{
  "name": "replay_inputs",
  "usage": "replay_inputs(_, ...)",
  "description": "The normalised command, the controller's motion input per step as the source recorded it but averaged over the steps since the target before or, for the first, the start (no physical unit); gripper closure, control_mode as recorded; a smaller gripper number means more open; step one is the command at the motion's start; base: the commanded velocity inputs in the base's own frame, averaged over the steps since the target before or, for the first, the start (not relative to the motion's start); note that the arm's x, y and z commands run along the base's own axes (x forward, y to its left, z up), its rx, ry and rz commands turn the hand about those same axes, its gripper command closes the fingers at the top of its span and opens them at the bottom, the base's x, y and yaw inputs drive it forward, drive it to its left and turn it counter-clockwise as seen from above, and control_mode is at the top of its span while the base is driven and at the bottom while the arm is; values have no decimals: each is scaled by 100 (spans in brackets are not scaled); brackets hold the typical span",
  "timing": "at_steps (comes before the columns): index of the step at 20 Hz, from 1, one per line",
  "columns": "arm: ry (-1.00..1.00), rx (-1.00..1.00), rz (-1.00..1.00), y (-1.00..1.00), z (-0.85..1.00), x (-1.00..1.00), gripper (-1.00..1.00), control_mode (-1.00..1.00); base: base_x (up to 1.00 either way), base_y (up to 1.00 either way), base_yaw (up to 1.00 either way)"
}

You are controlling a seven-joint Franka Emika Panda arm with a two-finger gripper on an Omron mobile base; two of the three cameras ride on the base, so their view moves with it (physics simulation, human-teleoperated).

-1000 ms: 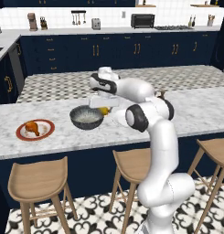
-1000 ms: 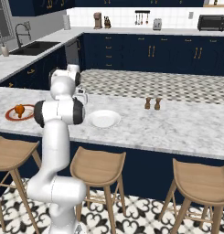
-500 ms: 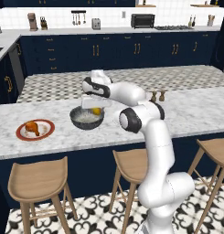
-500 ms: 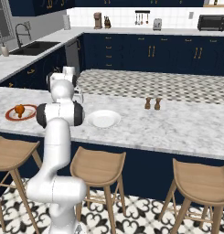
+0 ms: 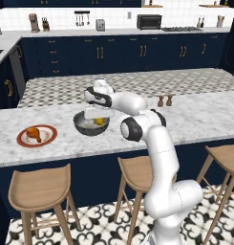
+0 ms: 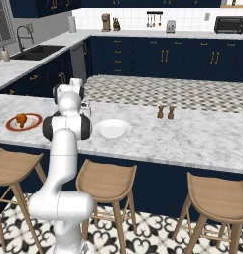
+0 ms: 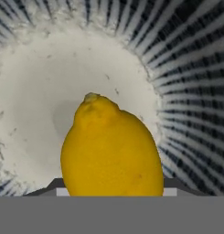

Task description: Pick the chicken drumstick and lemon from their plates and place them in the bowl. Then put the bowl in the fridge.

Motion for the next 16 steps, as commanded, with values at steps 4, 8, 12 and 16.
replay_inputs(4, 0, 0, 0, 5, 3, 0, 100, -100, 0, 0, 0)
replay_inputs(8, 0, 0, 0, 4, -6, 0, 100, -100, 0, 0, 0)
replay_inputs(12, 0, 0, 0, 0, -8, -5, -100, -100, 0, 0, 0)
replay_inputs(16, 0, 0, 0, 0, 0, -12, -100, -100, 0, 0, 0)
